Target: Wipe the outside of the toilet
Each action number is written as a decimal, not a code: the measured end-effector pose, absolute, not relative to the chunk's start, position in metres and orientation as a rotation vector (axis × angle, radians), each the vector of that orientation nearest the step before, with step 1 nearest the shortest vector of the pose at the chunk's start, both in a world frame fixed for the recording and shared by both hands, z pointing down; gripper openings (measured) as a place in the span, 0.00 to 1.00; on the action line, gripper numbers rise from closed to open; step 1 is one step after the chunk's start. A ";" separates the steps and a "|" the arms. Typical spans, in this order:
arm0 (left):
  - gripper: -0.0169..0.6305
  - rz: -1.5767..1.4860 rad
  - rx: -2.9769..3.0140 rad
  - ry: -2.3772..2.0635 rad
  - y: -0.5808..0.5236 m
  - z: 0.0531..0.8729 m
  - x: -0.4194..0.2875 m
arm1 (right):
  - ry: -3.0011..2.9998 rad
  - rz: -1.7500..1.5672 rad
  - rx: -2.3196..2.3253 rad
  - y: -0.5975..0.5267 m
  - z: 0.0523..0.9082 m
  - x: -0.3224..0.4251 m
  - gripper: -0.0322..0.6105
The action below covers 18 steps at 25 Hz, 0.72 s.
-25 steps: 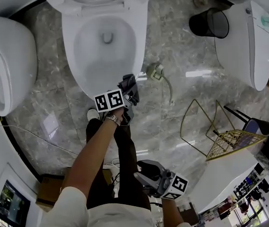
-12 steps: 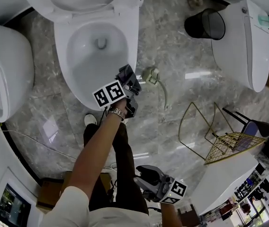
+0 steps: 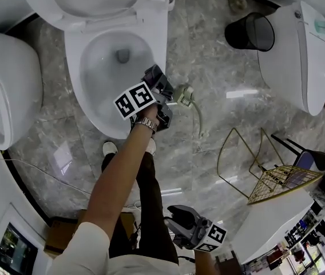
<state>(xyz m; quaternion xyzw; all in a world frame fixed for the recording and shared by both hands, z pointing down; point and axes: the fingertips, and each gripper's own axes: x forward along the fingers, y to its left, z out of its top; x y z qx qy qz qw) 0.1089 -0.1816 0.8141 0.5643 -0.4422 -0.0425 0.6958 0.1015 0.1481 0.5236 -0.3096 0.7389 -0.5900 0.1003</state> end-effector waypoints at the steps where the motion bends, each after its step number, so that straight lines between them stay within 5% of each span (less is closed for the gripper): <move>1: 0.08 -0.101 1.257 -0.990 -0.185 0.814 0.109 | 2.181 -1.744 -0.917 0.148 0.524 0.103 0.25; 18: 0.08 -0.250 1.201 -1.078 -0.258 0.815 0.105 | 2.158 -1.769 -0.937 0.146 0.534 0.117 0.26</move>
